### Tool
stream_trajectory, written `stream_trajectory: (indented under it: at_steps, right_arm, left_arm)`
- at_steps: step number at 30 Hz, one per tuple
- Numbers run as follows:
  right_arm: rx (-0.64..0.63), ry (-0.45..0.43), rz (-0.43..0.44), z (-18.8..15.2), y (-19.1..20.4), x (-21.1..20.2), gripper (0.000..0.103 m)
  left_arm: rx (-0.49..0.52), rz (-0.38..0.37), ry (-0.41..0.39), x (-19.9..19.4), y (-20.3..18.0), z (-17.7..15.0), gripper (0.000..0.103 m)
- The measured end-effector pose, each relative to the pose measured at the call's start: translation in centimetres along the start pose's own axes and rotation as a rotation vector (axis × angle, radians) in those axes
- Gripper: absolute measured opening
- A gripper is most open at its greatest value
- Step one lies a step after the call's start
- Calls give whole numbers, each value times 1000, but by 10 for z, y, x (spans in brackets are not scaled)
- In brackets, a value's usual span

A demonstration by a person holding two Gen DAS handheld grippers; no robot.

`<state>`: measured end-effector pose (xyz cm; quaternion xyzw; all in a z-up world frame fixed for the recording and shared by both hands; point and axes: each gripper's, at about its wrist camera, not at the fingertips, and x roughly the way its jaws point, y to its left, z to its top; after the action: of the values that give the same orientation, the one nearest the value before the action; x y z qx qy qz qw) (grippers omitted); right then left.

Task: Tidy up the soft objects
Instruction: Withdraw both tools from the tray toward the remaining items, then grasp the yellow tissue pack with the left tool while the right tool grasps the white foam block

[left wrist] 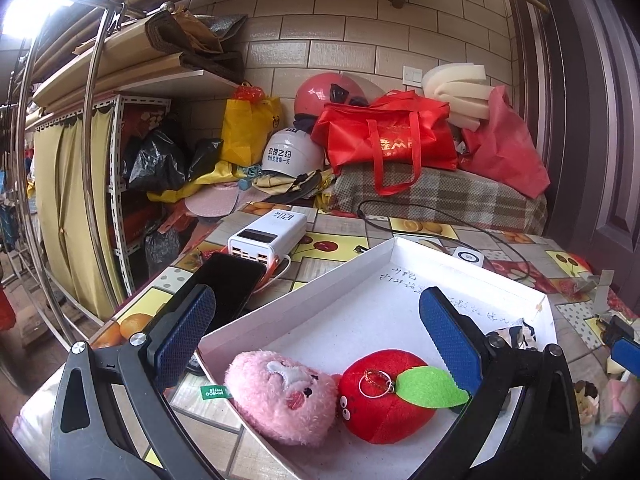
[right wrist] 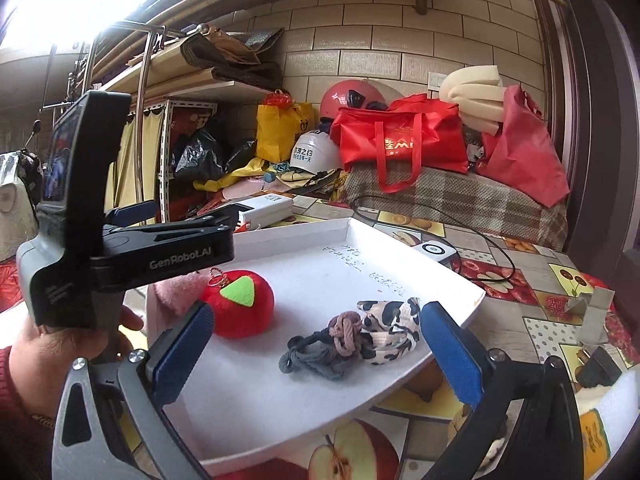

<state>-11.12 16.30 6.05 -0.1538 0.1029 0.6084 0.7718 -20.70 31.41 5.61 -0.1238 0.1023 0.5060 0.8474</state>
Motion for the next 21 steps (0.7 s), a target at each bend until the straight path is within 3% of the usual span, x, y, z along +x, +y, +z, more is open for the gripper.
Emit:
stream_trajectory:
  at_steps: [7, 16, 21]
  right_arm:
    - [19, -40, -24, -24, -21, -64, 103]
    - [253, -2, -227, -56, -144, -117, 103]
    - [317, 92, -230, -70, -207, -117, 103]
  left_arm:
    - [127, -113, -15, -37, -45, -18, 103]
    - [284, -525, 76, -82, -133, -40, 103]
    - [364, -682, 152, -84, -186, -48, 103]
